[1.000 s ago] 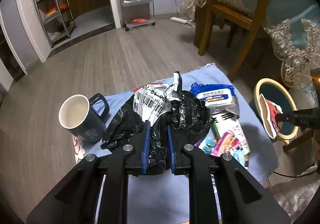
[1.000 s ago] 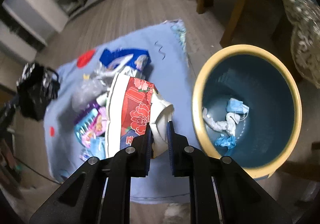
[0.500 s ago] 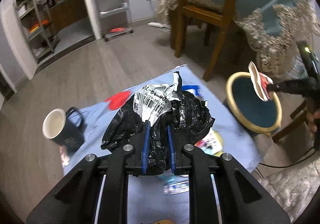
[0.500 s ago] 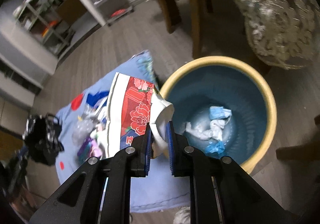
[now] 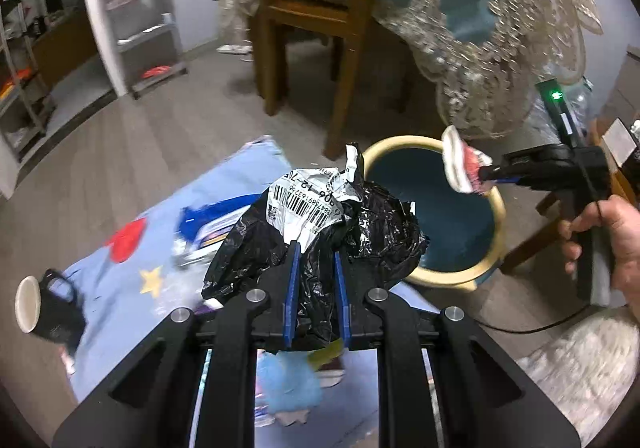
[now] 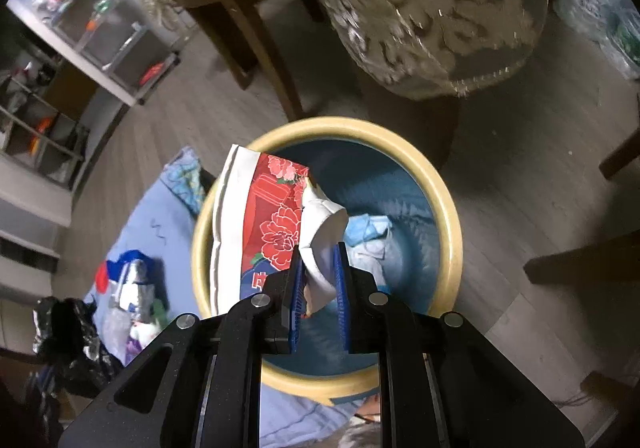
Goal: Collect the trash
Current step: 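Carry the red wrapper over the wastebasket and open the right gripper, then move both tools back over the cushion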
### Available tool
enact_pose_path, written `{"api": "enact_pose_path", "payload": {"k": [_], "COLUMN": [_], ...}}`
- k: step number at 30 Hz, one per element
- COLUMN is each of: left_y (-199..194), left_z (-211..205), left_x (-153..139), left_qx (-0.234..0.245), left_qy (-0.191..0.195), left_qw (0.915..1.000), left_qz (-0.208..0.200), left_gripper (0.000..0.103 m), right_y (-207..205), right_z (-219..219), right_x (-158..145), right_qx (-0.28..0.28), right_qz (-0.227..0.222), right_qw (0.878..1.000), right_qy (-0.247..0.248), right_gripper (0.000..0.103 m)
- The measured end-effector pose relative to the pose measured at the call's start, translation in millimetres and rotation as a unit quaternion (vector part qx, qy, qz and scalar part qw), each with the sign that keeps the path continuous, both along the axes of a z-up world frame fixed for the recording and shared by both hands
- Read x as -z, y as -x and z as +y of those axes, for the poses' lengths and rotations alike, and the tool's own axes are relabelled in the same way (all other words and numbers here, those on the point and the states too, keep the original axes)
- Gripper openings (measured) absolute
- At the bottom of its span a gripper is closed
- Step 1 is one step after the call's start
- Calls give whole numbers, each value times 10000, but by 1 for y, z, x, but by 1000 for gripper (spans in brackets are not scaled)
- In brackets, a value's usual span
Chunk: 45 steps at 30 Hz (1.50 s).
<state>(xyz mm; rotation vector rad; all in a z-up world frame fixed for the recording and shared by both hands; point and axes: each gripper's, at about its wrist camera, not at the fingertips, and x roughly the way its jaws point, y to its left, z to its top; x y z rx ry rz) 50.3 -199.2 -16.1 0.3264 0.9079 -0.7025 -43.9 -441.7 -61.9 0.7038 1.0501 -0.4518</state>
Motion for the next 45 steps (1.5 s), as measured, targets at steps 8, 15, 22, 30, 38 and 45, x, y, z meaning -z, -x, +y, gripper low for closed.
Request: {"api": "enact_pose_path", "payload": {"k": [8, 15, 22, 30, 38, 45], "left_y": [5, -2, 1, -3, -9, -12], "left_z": [-59, -95, -96, -66, -6, 63], "left_x": [28, 50, 40, 30, 9, -10], "left_qx": [450, 596, 589, 383, -111, -632], "left_qy": [-115, -165, 122, 105, 133, 6], "left_qw": [9988, 9976, 9981, 9988, 9990, 9966], "left_qz": [144, 311, -161, -286, -406, -520], "left_gripper": [15, 15, 69, 74, 76, 76], "right_y": [3, 2, 2, -5, -14, -26], "right_z": [-4, -4, -5, 0, 19, 50], "right_x": [13, 12, 8, 4, -11, -28], "right_qx": [177, 201, 337, 196, -174, -653], "right_qz": [132, 159, 159, 115, -36, -225], "right_qw": [9995, 9995, 9993, 9997, 9992, 9947], "right_qy": [-242, -161, 28, 69, 362, 757], "right_gripper": [16, 16, 33, 55, 67, 71]}}
